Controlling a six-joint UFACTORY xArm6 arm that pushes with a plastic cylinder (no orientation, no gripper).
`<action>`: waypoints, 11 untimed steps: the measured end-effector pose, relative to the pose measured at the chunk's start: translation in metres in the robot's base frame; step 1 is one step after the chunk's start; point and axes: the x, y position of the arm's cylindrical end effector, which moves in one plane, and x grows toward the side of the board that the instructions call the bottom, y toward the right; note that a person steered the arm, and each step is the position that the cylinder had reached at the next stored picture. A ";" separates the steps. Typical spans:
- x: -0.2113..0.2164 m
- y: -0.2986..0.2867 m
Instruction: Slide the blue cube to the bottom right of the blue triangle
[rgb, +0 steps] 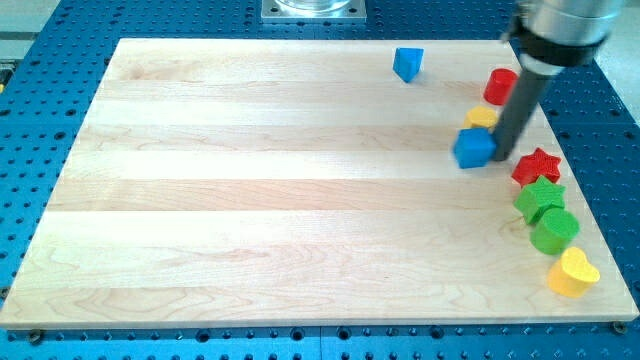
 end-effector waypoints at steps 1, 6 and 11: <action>0.029 -0.051; 0.007 -0.073; -0.049 -0.028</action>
